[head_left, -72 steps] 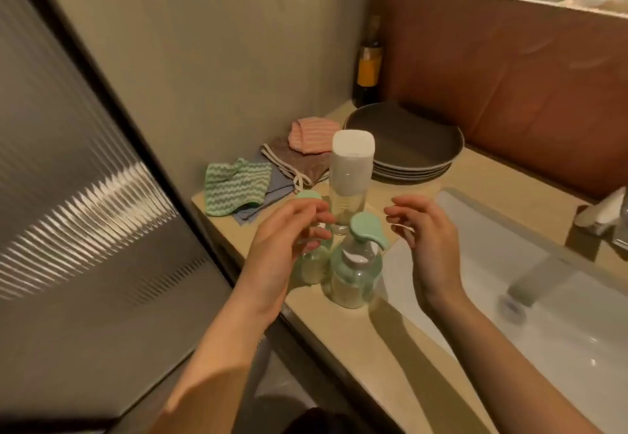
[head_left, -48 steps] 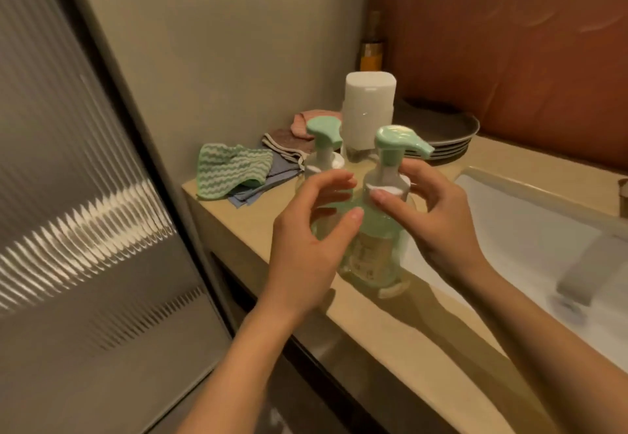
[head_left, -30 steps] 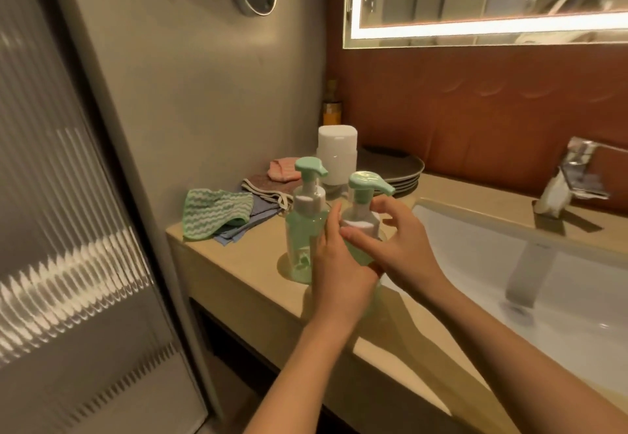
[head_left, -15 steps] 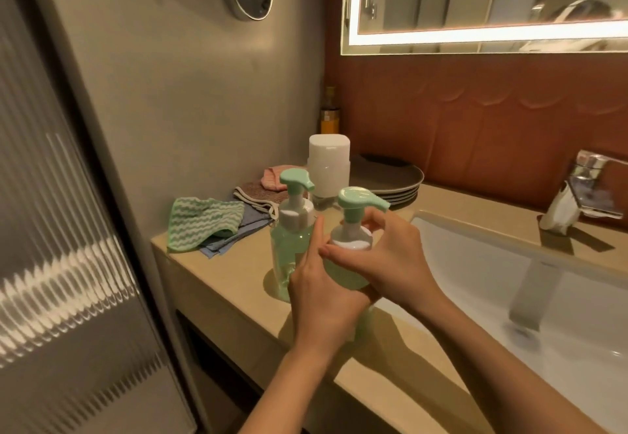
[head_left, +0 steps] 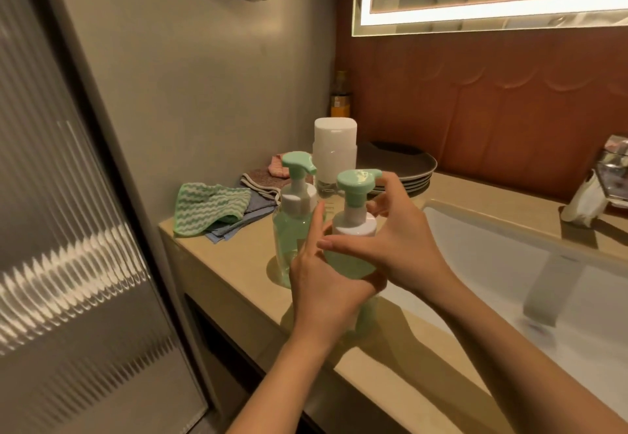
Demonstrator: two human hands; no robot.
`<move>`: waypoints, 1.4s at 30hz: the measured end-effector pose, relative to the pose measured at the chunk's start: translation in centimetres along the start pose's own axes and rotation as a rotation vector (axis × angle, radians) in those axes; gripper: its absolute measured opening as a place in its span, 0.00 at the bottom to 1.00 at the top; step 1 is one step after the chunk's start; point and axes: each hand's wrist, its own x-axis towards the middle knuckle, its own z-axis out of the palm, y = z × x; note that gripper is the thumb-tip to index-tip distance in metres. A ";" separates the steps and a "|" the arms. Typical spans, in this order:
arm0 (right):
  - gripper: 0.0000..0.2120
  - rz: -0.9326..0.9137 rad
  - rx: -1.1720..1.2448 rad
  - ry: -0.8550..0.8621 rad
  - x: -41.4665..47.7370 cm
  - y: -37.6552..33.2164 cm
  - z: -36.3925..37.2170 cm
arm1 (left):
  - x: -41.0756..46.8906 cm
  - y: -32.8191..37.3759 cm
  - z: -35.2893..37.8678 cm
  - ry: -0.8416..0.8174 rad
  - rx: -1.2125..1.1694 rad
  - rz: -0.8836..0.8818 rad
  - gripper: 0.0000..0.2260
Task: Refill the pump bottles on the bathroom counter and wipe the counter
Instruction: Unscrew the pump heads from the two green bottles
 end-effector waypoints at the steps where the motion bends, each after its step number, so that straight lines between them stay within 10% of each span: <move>1: 0.38 -0.006 0.006 0.004 0.0 0.1 -0.2 | -0.1 0.0 0.0 0.002 0.010 0.011 0.51; 10: 0.36 0.093 0.177 -0.328 0.4 0.3 -1.3 | -0.3 0.3 0.1 0.062 0.033 0.091 0.36; 17: 0.40 0.000 -0.118 -0.051 -0.1 -0.1 -0.3 | -0.1 -0.1 0.0 0.049 0.009 0.065 0.33; 24: 0.32 0.054 -0.014 -0.318 0.3 -0.2 -2.1 | -0.2 0.3 -0.1 0.039 -0.042 0.025 0.36; 31: 0.33 -0.017 -0.169 -0.069 -0.1 -0.5 -0.8 | -0.3 0.1 -0.2 0.005 -0.036 0.004 0.37; 42: 0.37 0.033 -0.062 -0.162 0.1 -0.7 -1.0 | -0.3 0.1 -0.1 0.009 -0.023 0.019 0.35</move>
